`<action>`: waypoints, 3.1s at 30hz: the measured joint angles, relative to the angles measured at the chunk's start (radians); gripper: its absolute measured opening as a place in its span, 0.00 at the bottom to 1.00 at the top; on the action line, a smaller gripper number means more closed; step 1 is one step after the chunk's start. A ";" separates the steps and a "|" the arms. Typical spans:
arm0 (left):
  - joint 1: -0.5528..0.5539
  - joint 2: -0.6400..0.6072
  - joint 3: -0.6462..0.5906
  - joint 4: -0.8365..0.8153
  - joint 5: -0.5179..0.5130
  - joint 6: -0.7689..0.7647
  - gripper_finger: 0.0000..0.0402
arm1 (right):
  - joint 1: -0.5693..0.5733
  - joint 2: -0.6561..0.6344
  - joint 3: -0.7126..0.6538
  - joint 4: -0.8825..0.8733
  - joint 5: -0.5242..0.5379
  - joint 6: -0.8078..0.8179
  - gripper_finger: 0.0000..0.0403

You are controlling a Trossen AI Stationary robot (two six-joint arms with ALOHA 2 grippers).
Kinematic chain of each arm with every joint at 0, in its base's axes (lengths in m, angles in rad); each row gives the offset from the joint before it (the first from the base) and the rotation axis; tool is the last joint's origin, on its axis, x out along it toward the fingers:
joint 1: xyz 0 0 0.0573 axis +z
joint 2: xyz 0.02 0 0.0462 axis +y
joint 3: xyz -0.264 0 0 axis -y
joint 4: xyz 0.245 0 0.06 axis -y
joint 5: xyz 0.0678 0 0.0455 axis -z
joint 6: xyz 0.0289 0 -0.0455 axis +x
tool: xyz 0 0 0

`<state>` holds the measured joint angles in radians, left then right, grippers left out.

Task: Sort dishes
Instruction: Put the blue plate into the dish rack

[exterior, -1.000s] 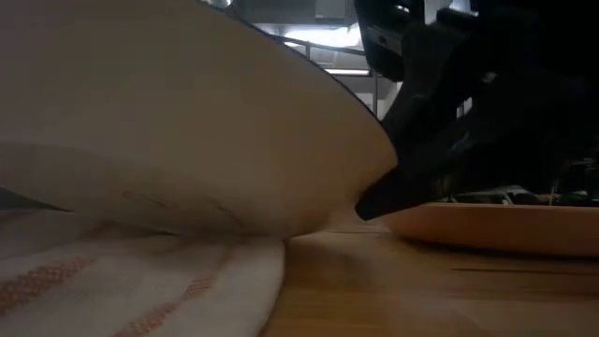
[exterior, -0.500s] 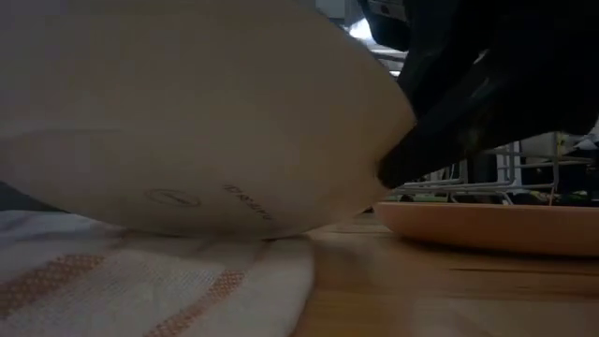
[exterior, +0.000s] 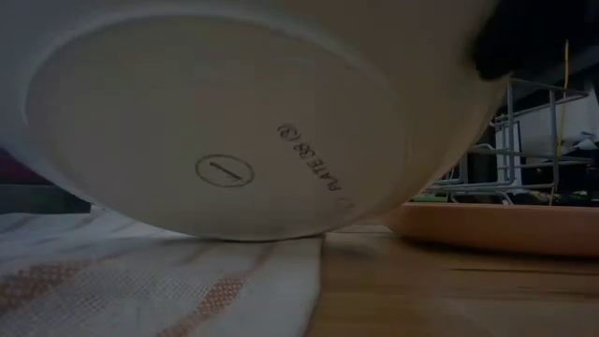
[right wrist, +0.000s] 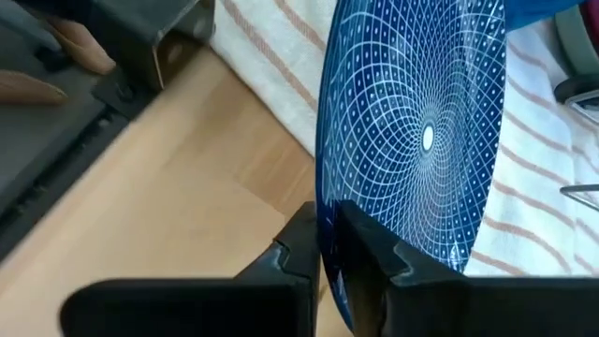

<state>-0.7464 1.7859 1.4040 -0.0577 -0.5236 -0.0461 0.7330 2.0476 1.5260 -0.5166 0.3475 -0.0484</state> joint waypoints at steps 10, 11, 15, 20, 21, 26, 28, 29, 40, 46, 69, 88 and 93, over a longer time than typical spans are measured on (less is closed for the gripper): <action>-0.053 0.000 0.000 -0.006 0.004 -0.176 0.36 | 0.000 0.000 0.068 -0.039 -0.030 0.115 0.08; -0.053 0.000 0.000 -0.006 0.004 -0.181 0.38 | 0.000 0.000 0.073 -0.039 -0.031 0.123 0.08; -0.045 0.000 0.000 -0.010 -0.009 -0.230 0.46 | 0.000 0.000 0.103 -0.051 -0.035 0.161 0.08; -0.034 0.000 0.000 -0.012 -0.020 -0.185 0.53 | 0.000 0.000 0.166 -0.126 -0.040 0.213 0.08; -0.034 0.000 0.000 -0.011 -0.020 -0.160 0.53 | 0.000 0.000 0.181 -0.148 -0.042 0.217 0.08; -0.040 0.000 0.000 -0.011 -0.019 -0.092 0.53 | 0.000 0.000 0.241 -0.247 -0.042 0.250 0.08; -0.040 0.000 0.000 -0.013 -0.019 -0.112 0.53 | 0.000 0.000 0.261 -0.273 -0.041 0.255 0.08; -0.040 0.000 0.000 -0.014 -0.018 -0.130 0.53 | 0.000 0.000 0.270 -0.282 -0.038 0.256 0.08; -0.036 0.004 0.000 -0.088 0.016 -0.253 0.53 | 0.000 0.000 0.314 -0.317 -0.051 0.280 0.04; -0.023 0.034 0.000 -0.113 0.012 -0.287 0.53 | 0.000 0.000 0.314 -0.321 -0.053 0.280 0.05; 0.023 0.108 0.000 -0.167 0.020 -0.298 0.53 | -0.022 -0.001 0.314 -0.300 -0.055 0.280 0.05; 0.044 0.117 0.000 -0.167 0.004 -0.219 0.04 | -0.021 -0.003 0.312 -0.305 -0.051 0.296 0.05; 0.045 0.117 0.000 -0.161 0.014 -0.207 0.06 | -0.021 -0.003 0.312 -0.308 -0.066 0.376 0.07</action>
<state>-0.7016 1.9030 1.4044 -0.2185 -0.5100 -0.2534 0.7124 2.0445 1.8385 -0.8248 0.2810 0.3273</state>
